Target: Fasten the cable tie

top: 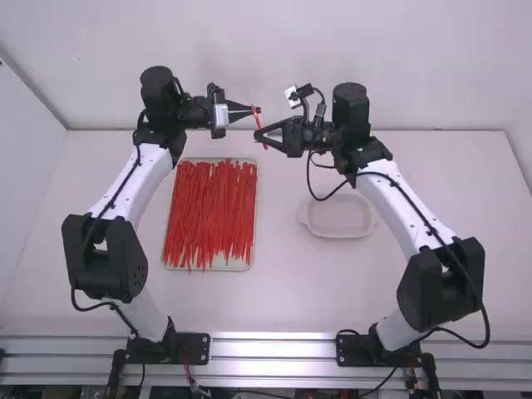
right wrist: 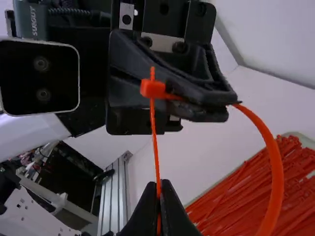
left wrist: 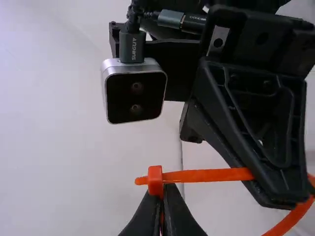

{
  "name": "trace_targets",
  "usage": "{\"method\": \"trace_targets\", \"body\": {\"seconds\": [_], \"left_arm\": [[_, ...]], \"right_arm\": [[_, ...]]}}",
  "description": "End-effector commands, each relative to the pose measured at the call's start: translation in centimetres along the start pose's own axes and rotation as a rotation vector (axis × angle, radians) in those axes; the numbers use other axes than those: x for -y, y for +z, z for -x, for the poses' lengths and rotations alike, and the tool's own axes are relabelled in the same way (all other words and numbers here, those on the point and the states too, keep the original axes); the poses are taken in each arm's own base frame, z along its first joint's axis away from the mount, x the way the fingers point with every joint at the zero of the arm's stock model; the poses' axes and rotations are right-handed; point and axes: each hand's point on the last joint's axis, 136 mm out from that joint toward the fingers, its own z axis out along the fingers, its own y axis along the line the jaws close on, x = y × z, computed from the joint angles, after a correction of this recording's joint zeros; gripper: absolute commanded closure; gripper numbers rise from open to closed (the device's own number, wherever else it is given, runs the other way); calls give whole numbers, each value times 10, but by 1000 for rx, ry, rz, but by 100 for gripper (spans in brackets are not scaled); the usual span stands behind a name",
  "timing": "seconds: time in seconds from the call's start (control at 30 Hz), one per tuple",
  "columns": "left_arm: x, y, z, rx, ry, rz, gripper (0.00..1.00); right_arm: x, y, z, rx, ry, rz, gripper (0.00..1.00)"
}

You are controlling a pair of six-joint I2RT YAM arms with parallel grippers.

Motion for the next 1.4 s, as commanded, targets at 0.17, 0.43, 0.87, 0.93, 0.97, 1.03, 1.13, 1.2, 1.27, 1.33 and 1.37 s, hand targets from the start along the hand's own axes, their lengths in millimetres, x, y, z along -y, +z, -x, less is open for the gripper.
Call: {"method": "trace_targets", "body": {"seconds": [0.17,0.43,0.87,0.93,0.97,1.03,1.13,1.2,1.27,1.33,1.37], "left_arm": [[4,6,13,51,31,-49,98],[6,11,15,59,26,-58,98],[13,18,15,67,-12,-77,98],[14,20,16,70,-20,-80,98],[15,22,17,74,-20,-84,98],[18,26,19,82,-21,-93,98],[20,31,21,90,-15,-100,98],[18,29,21,88,-9,-96,98],[18,28,20,85,-10,-94,98],[17,26,19,82,-12,-91,98],[16,25,19,81,-14,-90,98]], "right_arm": [[-5,-1,9,29,-26,-5,100],[-8,-2,17,52,-28,0,100],[-8,-14,37,119,-73,-2,100],[-7,-18,40,129,-80,-6,100],[-8,-18,42,134,-91,-4,100],[-6,-19,45,147,-82,-18,100],[-6,-19,47,155,-90,-18,100],[-9,-19,46,149,-94,-7,100],[-11,-16,44,140,-91,1,100],[-14,-18,40,119,-97,28,100],[-14,-20,40,114,-98,36,100]]}}
